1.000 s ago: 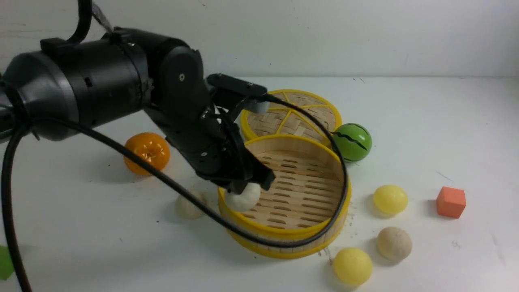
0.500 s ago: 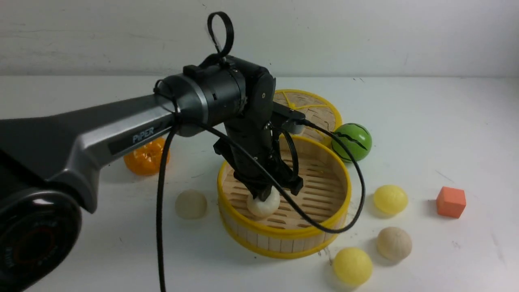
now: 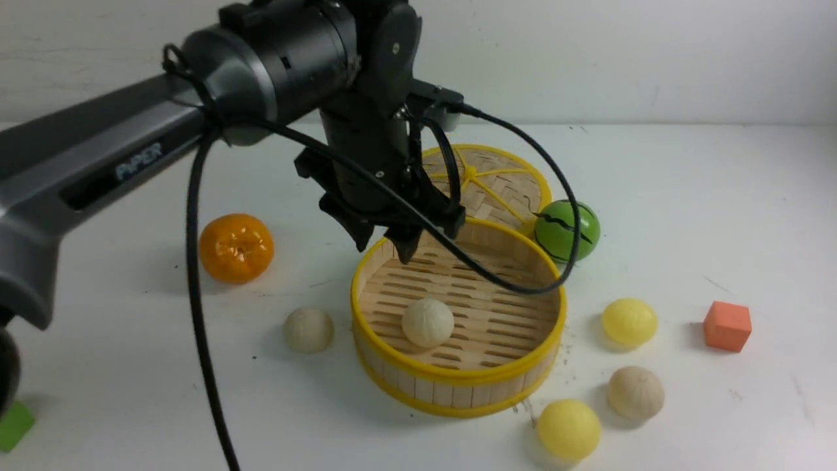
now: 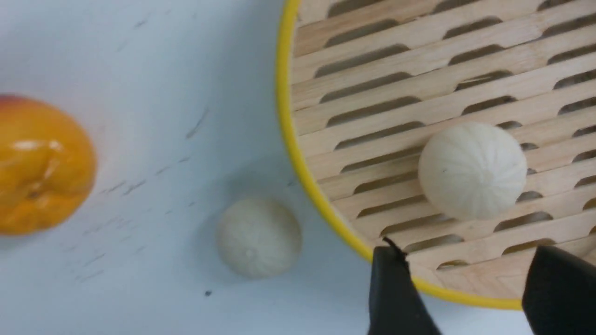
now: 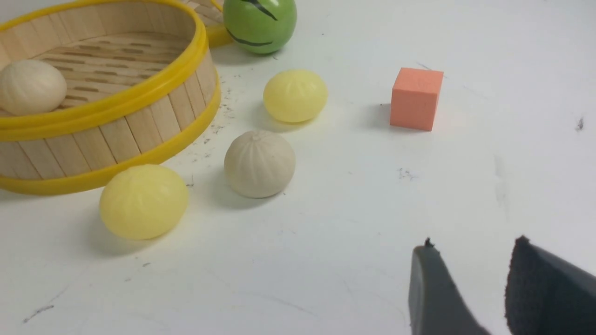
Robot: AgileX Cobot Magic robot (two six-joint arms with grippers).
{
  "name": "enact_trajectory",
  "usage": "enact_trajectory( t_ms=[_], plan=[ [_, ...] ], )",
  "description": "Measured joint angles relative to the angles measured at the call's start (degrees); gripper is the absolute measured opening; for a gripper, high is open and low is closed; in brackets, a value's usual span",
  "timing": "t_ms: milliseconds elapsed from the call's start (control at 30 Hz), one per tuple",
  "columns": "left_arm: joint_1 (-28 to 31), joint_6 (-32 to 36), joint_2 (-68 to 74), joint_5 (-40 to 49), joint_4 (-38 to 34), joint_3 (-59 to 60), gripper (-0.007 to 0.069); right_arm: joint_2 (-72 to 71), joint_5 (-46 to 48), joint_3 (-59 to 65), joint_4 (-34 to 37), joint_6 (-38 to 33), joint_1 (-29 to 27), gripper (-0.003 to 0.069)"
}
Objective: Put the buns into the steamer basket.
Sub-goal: Use the left arm to grab a steamed stuffed bun
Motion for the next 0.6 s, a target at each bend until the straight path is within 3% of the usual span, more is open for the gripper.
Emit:
enact_trajectory(
  t_ms=[200,400,600],
  plan=[
    [7.40,-0.30,-2.32,-0.31,-1.98,13.25,0.0213,0.00,0.00,0.00,0.00,0.00,0.00,0.0239],
    [13.42,2.02,-0.37,-7.46,-6.63,16.60,0.0209,0.00,0.00,0.00,0.00,0.00,0.00,0.0239],
    [13.77,4.05,0.62,-12.39,-8.20,16.71,0.0234,0.00,0.00,0.00,0.00,0.00,0.00,0.0239]
  ],
)
